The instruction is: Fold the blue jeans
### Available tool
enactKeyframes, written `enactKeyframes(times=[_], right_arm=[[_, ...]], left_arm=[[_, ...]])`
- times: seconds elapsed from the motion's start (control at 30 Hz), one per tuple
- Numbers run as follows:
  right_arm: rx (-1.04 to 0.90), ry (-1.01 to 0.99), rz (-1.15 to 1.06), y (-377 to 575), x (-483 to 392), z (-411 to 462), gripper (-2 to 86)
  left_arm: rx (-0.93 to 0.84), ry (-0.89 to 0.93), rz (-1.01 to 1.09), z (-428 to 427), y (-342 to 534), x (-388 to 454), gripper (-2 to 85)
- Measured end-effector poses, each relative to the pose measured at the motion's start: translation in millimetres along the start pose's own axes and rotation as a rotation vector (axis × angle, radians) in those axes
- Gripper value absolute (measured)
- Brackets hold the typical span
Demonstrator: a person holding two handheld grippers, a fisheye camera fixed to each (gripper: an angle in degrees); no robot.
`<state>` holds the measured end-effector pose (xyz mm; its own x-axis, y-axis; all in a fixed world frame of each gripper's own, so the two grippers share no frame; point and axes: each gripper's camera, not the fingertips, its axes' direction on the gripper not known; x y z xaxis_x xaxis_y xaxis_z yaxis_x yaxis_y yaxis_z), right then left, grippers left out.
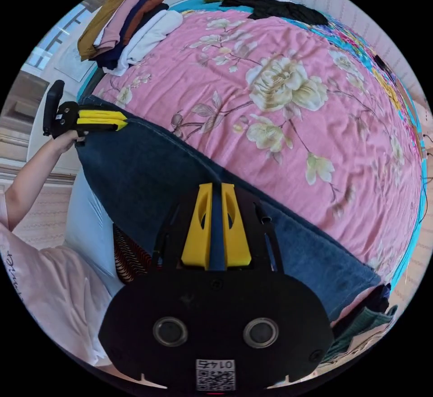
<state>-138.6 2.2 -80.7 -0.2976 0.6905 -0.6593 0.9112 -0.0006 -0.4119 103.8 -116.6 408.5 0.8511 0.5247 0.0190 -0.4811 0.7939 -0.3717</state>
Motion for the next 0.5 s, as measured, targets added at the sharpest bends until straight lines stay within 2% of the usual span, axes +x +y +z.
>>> enactKeyframes(times=[0.13, 0.27, 0.3, 0.4, 0.5], right_arm=[[0.234, 0.029, 0.275, 85.4, 26.0, -37.0, 1.8], [0.393, 0.122, 0.649, 184.4, 64.4, -51.2, 1.6], [0.406, 0.132, 0.675, 192.6, 68.2, -51.3, 1.6], [0.335, 0.155, 0.733, 204.9, 88.8, -42.0, 0.8], [0.179, 0.192, 0.708, 197.3, 102.9, -26.0, -0.2]], left_arm=[[0.094, -0.027, 0.036, -21.8, 16.5, 26.5, -0.9], [0.122, 0.097, 0.077, -16.8, 28.6, 72.1, -1.0], [0.115, 0.11, 0.089, -8.8, 29.5, 86.0, -1.0], [0.067, 0.12, 0.083, 16.6, 28.3, 113.2, -1.0], [0.055, 0.127, 0.075, 29.5, 27.6, 128.6, -1.0]])
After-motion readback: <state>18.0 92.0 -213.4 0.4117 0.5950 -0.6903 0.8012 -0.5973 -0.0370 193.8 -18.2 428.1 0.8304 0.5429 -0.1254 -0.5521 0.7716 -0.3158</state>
